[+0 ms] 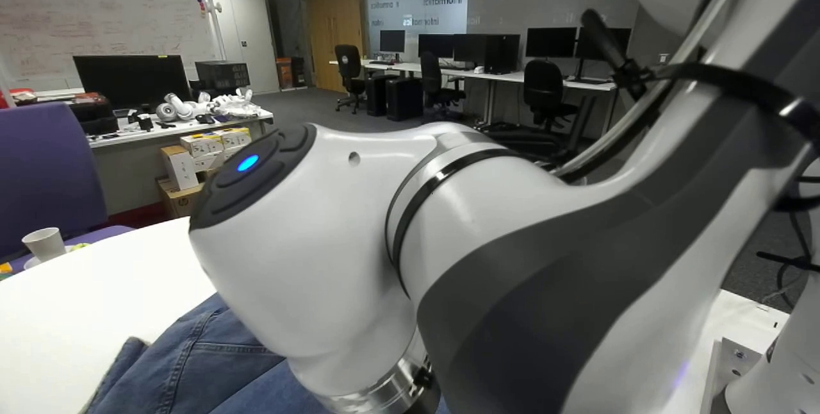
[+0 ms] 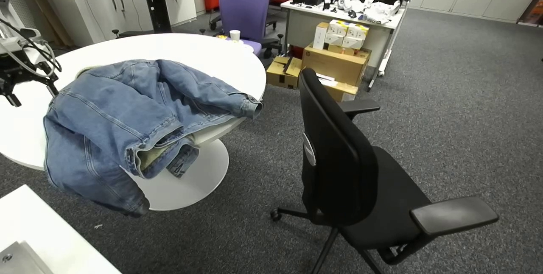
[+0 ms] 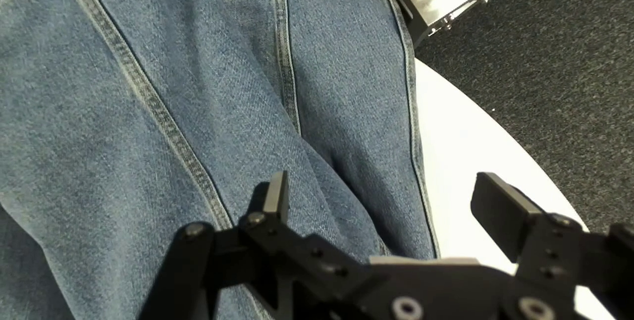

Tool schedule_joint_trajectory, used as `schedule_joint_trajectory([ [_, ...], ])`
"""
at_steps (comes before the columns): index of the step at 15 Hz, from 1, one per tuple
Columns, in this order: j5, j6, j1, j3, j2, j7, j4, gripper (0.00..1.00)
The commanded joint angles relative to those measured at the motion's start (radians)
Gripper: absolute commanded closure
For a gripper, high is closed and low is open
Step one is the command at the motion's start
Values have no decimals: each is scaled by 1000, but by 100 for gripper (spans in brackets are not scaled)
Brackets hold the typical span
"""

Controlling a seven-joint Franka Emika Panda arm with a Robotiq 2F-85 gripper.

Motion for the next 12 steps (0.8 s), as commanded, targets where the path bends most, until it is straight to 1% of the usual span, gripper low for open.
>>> schedule_joint_trajectory([
  [1, -14, 9, 1, -15, 18, -24, 14, 0],
  [2, -8, 34, -14, -19, 34, -60, 19, 0],
  [3, -40, 61, -17, -35, 45, -69, 21, 0],
  [5, -58, 160, -43, -58, 80, -140, 31, 0],
  [8, -25, 319, -98, -68, 146, -286, 59, 0],
  [9, -6, 354, -117, -63, 170, -337, 75, 0],
  [12, 91, 416, -171, -7, 241, -503, 126, 0],
])
